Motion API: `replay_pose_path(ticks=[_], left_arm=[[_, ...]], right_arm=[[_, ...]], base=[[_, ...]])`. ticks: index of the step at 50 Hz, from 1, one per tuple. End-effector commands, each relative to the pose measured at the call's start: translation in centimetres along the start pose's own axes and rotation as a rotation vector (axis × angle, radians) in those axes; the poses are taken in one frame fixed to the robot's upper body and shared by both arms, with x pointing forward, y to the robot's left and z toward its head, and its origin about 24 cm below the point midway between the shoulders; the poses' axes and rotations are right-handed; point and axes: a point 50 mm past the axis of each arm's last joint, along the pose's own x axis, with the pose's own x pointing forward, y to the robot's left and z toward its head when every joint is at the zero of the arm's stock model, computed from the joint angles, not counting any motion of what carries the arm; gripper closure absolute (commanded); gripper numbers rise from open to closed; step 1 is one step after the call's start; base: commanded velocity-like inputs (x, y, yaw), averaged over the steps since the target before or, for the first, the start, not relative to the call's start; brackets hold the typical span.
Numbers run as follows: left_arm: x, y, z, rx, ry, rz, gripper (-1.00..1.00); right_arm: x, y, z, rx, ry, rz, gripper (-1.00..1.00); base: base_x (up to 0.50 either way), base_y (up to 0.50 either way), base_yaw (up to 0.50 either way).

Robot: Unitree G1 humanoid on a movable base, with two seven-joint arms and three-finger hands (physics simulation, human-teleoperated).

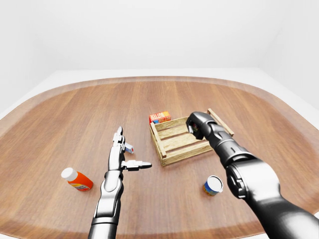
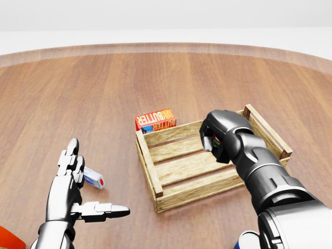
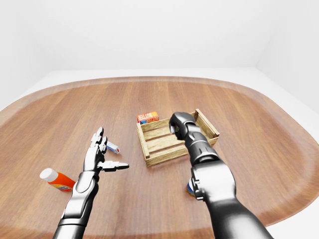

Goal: Pick up the tomato sauce, and put it in the wooden tray.

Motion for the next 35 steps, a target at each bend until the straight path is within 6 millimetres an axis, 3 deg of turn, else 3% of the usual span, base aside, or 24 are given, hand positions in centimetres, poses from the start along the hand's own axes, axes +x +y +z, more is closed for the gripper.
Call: replay_pose_path(ticks=[1,35], left_arm=[[0.0,0.0,0.0,0.001,-0.001,0.0,-1.0],[0.1,0.1,-0.1,0.001,-0.003,0.0,-1.0]], right_arm=[[-0.1,0.4,-0.5,0.022,0.012,-0.002,1.0],[-0.2,1.6,-0.8,0.013,0.019,0.015,1.0]], base=[[0.0,0.0,0.0],[0.0,0.0,0.0]])
